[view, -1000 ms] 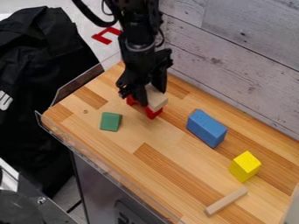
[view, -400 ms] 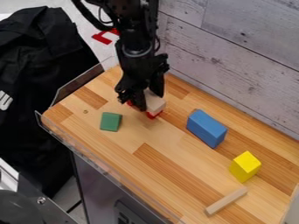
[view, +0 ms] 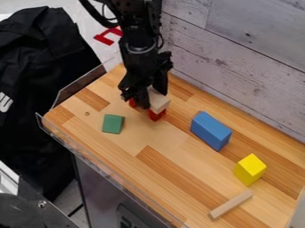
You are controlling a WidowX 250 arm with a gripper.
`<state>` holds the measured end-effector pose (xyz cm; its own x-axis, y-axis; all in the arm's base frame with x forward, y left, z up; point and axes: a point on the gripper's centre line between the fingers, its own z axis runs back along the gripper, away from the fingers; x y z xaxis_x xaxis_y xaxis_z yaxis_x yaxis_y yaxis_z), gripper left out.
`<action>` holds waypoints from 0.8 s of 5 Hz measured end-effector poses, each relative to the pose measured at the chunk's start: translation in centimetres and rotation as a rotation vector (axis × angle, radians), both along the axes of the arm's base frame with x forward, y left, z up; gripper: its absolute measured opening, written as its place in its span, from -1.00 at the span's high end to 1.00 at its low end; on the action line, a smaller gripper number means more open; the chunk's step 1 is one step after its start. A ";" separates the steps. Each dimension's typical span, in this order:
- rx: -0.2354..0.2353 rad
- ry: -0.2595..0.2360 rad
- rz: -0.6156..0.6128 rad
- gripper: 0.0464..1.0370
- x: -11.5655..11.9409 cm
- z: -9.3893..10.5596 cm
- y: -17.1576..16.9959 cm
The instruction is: Put white rectangle on top of the red arch
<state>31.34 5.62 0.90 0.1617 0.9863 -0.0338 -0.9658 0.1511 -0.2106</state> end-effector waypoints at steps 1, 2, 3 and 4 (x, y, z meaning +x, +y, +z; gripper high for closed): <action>0.004 0.008 0.001 0.00 0.2 0.0 0.3; 0.004 0.005 0.012 0.00 0.5 0.2 0.6; -0.005 0.016 0.026 0.00 0.4 -0.2 0.8; -0.008 0.019 0.028 0.00 0.5 -0.4 0.8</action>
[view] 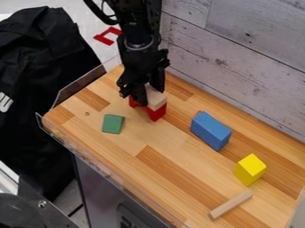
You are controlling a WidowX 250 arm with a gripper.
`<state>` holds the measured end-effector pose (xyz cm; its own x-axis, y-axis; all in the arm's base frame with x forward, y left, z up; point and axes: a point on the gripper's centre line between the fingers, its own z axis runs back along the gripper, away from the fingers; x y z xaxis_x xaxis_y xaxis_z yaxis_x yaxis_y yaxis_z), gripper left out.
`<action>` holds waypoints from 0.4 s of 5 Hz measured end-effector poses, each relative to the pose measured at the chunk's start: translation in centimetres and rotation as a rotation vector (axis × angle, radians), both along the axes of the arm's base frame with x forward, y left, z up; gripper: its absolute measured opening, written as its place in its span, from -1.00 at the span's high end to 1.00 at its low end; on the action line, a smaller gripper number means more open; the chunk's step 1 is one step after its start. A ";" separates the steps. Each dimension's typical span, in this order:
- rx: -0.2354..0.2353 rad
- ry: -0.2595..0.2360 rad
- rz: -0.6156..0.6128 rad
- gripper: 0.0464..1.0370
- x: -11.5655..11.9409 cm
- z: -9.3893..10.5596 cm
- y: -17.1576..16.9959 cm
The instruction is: Put white rectangle on top of the red arch
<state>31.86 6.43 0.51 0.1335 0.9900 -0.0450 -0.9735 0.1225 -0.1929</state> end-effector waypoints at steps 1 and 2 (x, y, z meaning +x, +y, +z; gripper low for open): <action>-0.004 -0.001 0.005 -0.14 0.1 -0.1 0.0; -0.025 0.013 -0.003 -0.75 0.2 -0.4 -0.3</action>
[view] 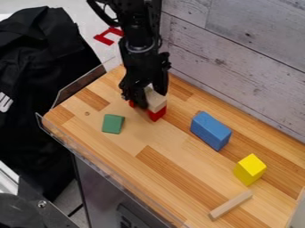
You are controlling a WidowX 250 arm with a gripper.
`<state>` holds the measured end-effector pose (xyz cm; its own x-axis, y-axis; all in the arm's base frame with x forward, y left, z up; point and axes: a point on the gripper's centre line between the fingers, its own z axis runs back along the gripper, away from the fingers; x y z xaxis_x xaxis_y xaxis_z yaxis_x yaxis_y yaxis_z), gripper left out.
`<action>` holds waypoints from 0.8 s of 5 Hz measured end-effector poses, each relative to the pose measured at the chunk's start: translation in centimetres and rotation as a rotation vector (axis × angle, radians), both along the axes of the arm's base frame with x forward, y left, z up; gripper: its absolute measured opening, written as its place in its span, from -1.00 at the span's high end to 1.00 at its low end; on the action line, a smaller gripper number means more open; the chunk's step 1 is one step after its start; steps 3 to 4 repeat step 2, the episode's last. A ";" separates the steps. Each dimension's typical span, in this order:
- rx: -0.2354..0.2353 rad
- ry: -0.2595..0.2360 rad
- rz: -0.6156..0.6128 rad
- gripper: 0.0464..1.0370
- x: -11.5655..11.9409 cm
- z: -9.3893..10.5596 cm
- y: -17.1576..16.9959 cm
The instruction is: Put white rectangle on top of the red arch
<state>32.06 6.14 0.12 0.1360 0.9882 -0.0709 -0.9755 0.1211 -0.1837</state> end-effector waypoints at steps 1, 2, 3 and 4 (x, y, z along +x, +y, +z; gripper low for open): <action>0.010 0.000 -0.013 -0.93 0.0 0.0 0.1; 0.042 -0.008 -0.052 -0.92 0.4 0.3 0.1; 0.042 -0.008 -0.052 -0.92 0.4 0.3 0.1; 0.042 -0.008 -0.052 -0.92 0.4 0.3 0.1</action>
